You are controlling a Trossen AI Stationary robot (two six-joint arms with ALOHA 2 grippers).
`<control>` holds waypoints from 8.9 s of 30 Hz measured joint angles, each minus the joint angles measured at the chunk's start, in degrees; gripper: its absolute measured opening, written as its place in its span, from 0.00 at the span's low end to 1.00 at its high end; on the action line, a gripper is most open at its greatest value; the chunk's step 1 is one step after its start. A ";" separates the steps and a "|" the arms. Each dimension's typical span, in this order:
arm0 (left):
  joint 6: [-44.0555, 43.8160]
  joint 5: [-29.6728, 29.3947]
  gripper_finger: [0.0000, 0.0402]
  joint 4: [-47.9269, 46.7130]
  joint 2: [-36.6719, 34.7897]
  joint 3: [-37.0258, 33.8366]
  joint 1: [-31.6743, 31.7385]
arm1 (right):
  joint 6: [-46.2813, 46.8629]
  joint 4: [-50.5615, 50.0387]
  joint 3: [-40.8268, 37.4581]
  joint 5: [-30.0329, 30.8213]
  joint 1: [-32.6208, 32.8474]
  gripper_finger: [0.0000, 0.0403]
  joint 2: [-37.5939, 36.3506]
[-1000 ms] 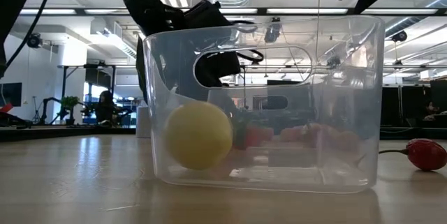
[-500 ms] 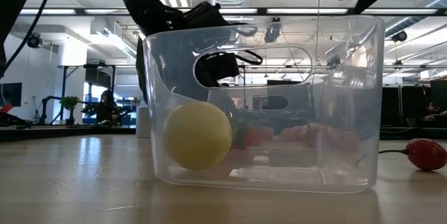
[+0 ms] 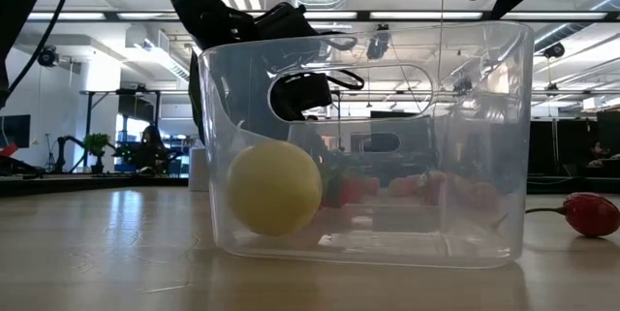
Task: Pick and placing Produce into tupperware
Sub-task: Put the strawberry into the transparent bin, then put the cherry into the transparent bin
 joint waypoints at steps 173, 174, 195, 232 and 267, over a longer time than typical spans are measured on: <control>-31.25 11.88 0.64 -7.63 -10.53 9.86 -5.19 | 1.68 0.24 0.00 -1.70 0.00 0.67 0.02; -31.19 11.38 0.64 -8.65 -10.51 10.12 -4.37 | 1.66 0.22 0.00 -1.68 0.00 0.67 0.00; -25.45 12.07 0.64 -12.41 -17.27 8.77 -4.26 | -11.93 7.08 -0.46 -20.76 12.07 0.67 12.46; -23.45 10.49 0.64 -22.21 -21.92 4.59 -5.62 | -6.61 51.09 -13.78 -5.88 27.36 0.65 41.21; -21.99 8.08 0.64 -22.68 -21.90 4.48 -5.62 | -2.49 42.40 -11.96 -8.47 27.44 0.18 28.73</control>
